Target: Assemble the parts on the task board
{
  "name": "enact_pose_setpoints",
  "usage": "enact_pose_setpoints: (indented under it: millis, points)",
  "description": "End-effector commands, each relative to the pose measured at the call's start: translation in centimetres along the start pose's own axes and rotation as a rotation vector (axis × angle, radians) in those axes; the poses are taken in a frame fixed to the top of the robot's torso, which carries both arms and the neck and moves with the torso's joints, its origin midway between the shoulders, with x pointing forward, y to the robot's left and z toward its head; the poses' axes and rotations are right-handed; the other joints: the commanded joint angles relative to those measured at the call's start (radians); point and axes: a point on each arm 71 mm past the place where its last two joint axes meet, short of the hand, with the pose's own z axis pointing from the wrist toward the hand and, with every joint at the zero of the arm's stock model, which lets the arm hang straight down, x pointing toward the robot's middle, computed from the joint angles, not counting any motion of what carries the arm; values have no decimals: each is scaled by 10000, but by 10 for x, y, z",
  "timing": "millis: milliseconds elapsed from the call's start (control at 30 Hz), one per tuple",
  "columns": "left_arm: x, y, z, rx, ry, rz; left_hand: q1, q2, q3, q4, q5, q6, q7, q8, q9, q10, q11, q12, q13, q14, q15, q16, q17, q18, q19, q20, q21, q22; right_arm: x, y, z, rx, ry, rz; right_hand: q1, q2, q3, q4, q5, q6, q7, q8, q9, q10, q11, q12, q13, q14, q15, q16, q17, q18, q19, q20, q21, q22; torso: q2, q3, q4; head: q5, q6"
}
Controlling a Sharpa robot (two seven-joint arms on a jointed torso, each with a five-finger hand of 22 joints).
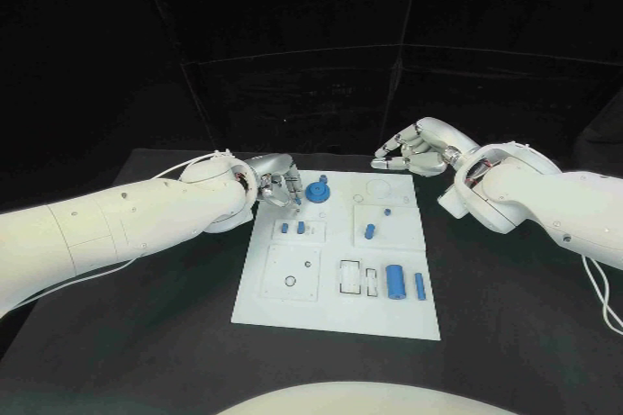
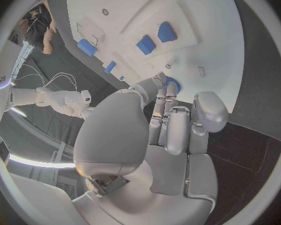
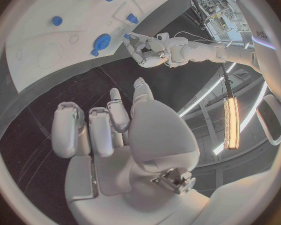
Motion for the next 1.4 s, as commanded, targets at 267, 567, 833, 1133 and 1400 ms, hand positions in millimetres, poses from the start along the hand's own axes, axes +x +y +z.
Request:
enact_pose_setpoints:
  millis: [267,567,833,1133,1400]
  points:
    - [4,5,0,-373,559,-136,-136,-20,57,-17,7,43,1,-73,-13,74,9,-107,-30,223,-15,-34,-39,-106,63,17,37,23,0,2,1,-68,30,20,57,45,-47,-48,51,-59,-42,42,-7,-48,-26,-28,5,425,-61,-61,2,56,-65,-32,-43,-6,-7,-1,13,-42,-99]
    - [6,3,2,-399,531,-174,-151,-28,55,-18,6,43,3,-82,-17,78,11,-119,-35,217,-14,-43,-58,-103,55,18,23,10,1,3,2,-84,32,24,76,53,-51,-54,59,-58,-42,45,-7,-48,-26,-28,4,426,-61,-61,6,56,-66,-33,-46,-9,-5,-1,-6,-34,-102]
    - [8,5,7,-443,552,-180,-188,-60,47,-27,6,42,5,-107,-27,90,14,-150,-51,208,-11,-57,-87,-101,43,21,14,6,1,3,2,-84,31,22,76,53,-51,-54,59,-58,-42,45,-7,-48,-26,-28,4,426,-61,-61,6,56,-66,-33,-46,-9,-5,1,9,-52,-109]
    - [12,5,9,-501,768,-168,-190,-65,50,-34,6,41,3,-115,-30,92,14,-160,-55,199,-10,-74,-122,-101,40,22,12,6,1,3,2,-92,41,25,76,53,-51,-54,59,-58,-42,45,-7,-48,-26,-28,4,426,-61,-61,6,56,-66,-33,-46,-9,-11,6,-3,-33,-133]
    - [15,4,9,-487,943,-144,-195,-71,49,-38,5,41,2,-120,-32,94,14,-167,-58,194,-10,-83,-140,-101,37,22,11,7,1,3,2,-93,41,24,76,53,-51,-54,59,-58,-42,45,-7,-48,-26,-28,4,426,-61,-61,6,56,-66,-33,-46,-9,-13,-1,14,-37,-139]
